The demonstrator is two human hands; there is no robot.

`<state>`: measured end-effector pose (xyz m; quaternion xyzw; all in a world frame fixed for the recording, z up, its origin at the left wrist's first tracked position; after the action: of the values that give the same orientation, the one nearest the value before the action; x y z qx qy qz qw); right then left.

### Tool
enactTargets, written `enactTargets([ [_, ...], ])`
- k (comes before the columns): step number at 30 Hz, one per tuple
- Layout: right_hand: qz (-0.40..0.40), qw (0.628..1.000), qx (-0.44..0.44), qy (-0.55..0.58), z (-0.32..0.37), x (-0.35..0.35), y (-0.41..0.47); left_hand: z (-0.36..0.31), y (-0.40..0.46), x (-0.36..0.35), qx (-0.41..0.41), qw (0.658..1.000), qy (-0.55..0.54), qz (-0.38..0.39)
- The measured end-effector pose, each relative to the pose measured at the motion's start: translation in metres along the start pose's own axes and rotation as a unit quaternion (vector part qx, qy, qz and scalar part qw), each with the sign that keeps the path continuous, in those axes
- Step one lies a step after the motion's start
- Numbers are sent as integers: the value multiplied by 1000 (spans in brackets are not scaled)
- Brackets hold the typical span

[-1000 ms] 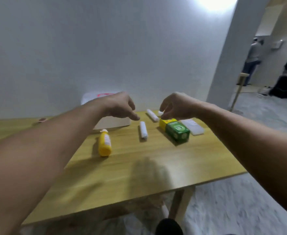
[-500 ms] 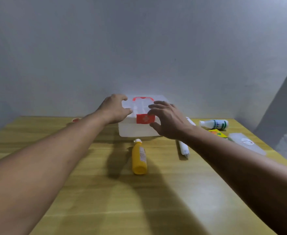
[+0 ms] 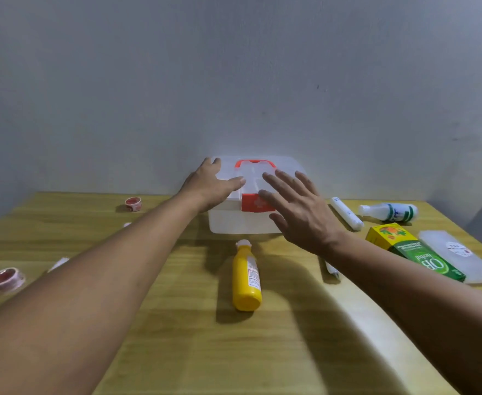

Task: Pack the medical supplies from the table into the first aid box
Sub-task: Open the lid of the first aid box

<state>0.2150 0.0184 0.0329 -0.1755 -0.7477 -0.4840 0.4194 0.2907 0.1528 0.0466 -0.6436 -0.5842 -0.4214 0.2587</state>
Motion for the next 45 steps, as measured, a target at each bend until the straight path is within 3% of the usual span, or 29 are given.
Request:
enactTargets([
  [11, -130, 985, 108, -33, 6, 12, -1, -3, 3, 3, -5, 1000, 4, -3],
  [19, -100, 982, 154, -42, 14, 25, 10, 1, 6, -1, -25, 999, 11, 34],
  [22, -43, 992, 119, -3, 11, 27, 16, 15, 7, -1, 1, 992, -123, 37],
  [27, -24, 997, 26, 68, 8, 43, 21, 34, -3, -11, 60, 928, -366, 25],
  [31, -24, 994, -17, 107, 11, 54, 25, 34, -13, -6, 69, 893, -444, -6],
  [35, -76, 985, -56, 147, 1, 77, 38, 35, -20, -6, 78, 864, -496, -38],
  [37, -99, 978, -86, 161, -10, 88, 52, 35, -23, -5, 87, 872, -475, -73],
  [41, -122, 964, -155, 177, -39, 102, 88, 46, -44, 26, 151, 911, -284, -259],
  [43, -121, 960, -175, 185, -52, 104, 104, 32, -41, 38, 98, 930, -206, -288],
  [45, -113, 962, -184, 167, -63, 103, 116, 11, -25, 37, 19, 964, -99, -246],
])
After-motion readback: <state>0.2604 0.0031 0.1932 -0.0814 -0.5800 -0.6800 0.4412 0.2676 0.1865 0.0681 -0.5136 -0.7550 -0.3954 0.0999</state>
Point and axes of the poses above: each hand's wrist, its own y-axis towards the middle knuckle, its own x-axis out of the back of the hand, z = x × y, the point moved 10 cm from there along y, towards the middle knuckle, and after that the axes turned 10 degrees about y, right-handed, at the moved point
